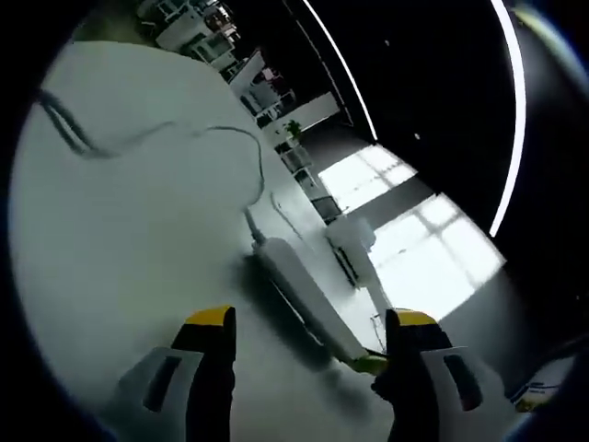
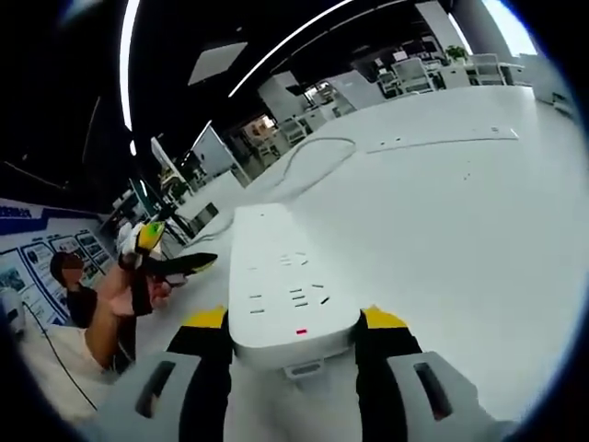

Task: Pick up the power strip scattered on the table, fix it on the side mounting bracket of the table, and press the switch

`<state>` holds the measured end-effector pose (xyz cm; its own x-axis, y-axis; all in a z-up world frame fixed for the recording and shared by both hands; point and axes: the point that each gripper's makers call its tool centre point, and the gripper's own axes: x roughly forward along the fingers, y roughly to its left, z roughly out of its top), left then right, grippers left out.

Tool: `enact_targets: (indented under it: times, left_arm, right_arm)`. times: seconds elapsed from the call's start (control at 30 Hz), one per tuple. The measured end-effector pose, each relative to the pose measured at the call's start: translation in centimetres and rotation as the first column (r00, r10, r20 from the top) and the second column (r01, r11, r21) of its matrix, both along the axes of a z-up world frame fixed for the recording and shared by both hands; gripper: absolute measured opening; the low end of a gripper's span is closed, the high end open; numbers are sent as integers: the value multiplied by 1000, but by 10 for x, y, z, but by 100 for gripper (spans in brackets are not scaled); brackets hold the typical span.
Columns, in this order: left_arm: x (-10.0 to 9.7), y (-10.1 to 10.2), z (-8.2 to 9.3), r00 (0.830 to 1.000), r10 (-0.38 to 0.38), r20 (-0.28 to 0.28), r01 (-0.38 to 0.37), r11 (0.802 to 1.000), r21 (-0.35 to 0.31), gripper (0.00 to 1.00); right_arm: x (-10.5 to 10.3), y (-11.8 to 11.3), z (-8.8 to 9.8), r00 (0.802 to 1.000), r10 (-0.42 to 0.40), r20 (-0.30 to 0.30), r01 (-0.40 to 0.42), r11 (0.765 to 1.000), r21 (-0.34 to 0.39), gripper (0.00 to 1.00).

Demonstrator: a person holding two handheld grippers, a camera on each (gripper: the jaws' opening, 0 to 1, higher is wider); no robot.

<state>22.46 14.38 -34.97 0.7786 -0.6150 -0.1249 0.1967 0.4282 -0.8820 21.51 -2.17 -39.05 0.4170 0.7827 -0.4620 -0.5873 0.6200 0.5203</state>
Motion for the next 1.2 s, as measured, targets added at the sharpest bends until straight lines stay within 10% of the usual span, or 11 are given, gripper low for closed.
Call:
enact_targets:
  times: [0.5,1.2]
  left_arm:
    - [19,-18,-4,996,3,-91,-23,975,-219,69]
    - [68,-20,-16,982,38,-184,-93,951,-296,67]
  right_arm:
    - [1,0,-1,1000,-10,19,9,1000,11,49]
    - [1,0,-1,998,-7,64,7,1000,3,49]
